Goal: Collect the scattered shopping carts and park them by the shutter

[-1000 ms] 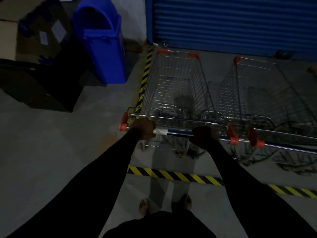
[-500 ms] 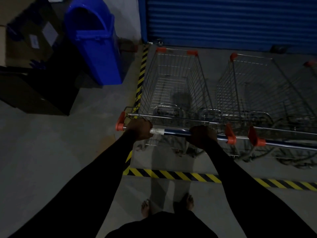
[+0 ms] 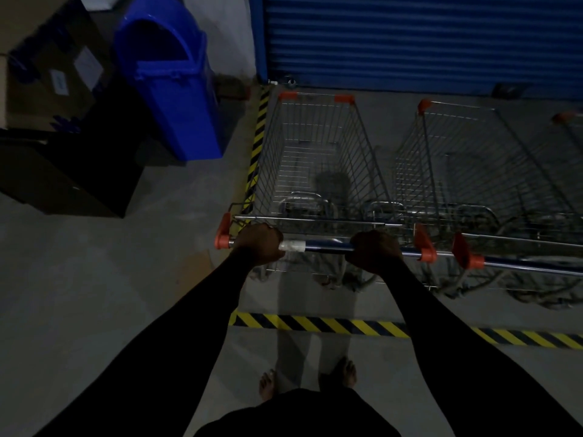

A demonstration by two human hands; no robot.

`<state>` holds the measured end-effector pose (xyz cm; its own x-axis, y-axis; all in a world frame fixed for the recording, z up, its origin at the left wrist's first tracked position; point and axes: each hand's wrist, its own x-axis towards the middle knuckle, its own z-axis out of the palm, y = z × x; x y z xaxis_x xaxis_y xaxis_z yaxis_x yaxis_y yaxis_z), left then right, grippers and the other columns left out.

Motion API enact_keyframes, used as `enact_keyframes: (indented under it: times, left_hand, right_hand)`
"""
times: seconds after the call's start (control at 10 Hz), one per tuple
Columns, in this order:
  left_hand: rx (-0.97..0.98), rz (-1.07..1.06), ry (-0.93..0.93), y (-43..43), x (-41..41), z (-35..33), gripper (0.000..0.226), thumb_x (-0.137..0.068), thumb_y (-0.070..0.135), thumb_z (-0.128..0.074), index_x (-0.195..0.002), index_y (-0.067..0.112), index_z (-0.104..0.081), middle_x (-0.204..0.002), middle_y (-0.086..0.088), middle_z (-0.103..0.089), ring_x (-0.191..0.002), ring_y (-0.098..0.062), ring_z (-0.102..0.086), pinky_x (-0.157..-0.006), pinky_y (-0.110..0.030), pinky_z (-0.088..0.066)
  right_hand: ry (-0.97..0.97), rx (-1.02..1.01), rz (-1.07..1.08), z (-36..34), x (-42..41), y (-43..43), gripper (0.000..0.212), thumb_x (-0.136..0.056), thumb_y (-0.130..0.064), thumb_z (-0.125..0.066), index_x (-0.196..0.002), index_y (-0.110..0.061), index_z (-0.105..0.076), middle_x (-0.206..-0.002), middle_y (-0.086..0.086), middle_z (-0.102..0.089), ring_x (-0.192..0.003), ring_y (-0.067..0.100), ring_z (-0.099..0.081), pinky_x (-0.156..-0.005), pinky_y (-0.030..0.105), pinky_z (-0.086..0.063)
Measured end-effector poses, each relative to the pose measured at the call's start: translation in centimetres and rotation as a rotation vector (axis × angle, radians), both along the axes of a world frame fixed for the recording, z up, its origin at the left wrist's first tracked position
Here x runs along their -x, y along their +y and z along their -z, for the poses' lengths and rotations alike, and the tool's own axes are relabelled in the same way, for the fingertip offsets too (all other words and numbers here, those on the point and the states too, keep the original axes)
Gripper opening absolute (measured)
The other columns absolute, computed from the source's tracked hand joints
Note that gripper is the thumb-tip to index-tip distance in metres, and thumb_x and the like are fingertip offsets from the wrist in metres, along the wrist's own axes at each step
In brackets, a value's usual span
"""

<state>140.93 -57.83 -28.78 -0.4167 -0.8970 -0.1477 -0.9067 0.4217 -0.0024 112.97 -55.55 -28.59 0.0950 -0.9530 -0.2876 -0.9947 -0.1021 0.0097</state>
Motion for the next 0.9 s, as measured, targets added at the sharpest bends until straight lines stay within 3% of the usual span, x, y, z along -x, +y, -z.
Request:
enact_keyframes:
  times: [0.4, 0.6, 0.7, 0.8, 0.9]
  left_hand:
    - [-0.054, -0.045, -0.052, 0.0, 0.2, -1.0, 0.031, -0.083, 0.046, -0.058, -0.099, 0.02, -0.067, -0.099, -0.007, -0.07, -0.094, -0.029, -0.067, -0.075, -0.035, -0.051]
    - [-0.003, -0.036, 0.04, 0.7, 0.6, -1.1, 0.051, -0.072, 0.056, -0.06, -0.11, 0.022, -0.059, -0.1, -0.003, -0.07, -0.091, -0.027, -0.067, -0.076, -0.034, -0.053]
    - [0.009, -0.019, 0.154, 0.9, 1.3, -2.2, 0.07, -0.064, 0.061, -0.058, -0.124, 0.024, -0.055, -0.11, -0.002, -0.068, -0.096, -0.028, -0.066, -0.08, -0.037, -0.053]
    - [0.086, -0.017, 0.171, 0.6, 1.9, -3.4, 0.078, -0.06, 0.066, -0.044, -0.127, 0.028, -0.054, -0.112, -0.001, -0.067, -0.101, -0.03, -0.062, -0.087, -0.042, -0.047]
    - [0.134, 0.01, 0.108, -0.1, 3.1, -4.4, 0.084, -0.059, 0.071, -0.042, -0.128, 0.025, -0.054, -0.112, -0.003, -0.066, -0.104, -0.032, -0.059, -0.087, -0.044, -0.045]
  right_hand:
    - [0.003, -0.046, 0.004, -0.4, -0.6, 0.0, 0.044, -0.077, -0.061, -0.058, -0.106, -0.028, -0.064, -0.112, -0.001, -0.066, -0.108, 0.024, -0.06, -0.086, 0.035, -0.048]
    - [0.085, 0.006, -0.024, -1.1, -0.8, 0.2, 0.059, -0.066, -0.074, -0.058, -0.105, -0.03, -0.053, -0.116, 0.0, -0.057, -0.114, 0.031, -0.049, -0.091, 0.046, -0.041]
    - [-0.018, 0.029, 0.006, -1.5, -0.8, 0.4, 0.07, -0.062, -0.075, -0.061, -0.114, -0.029, -0.051, -0.121, 0.003, -0.055, -0.117, 0.032, -0.048, -0.093, 0.044, -0.043]
    - [-0.093, 0.092, 0.034, -2.4, -0.6, 0.9, 0.078, -0.067, -0.071, -0.065, -0.128, -0.026, -0.051, -0.13, 0.007, -0.052, -0.123, 0.033, -0.045, -0.097, 0.043, -0.042]
    - [-0.1, 0.244, 0.093, -3.3, -0.6, 0.8, 0.081, -0.07, -0.077, -0.051, -0.129, -0.022, -0.054, -0.129, 0.01, -0.053, -0.12, 0.036, -0.048, -0.095, 0.047, -0.041]
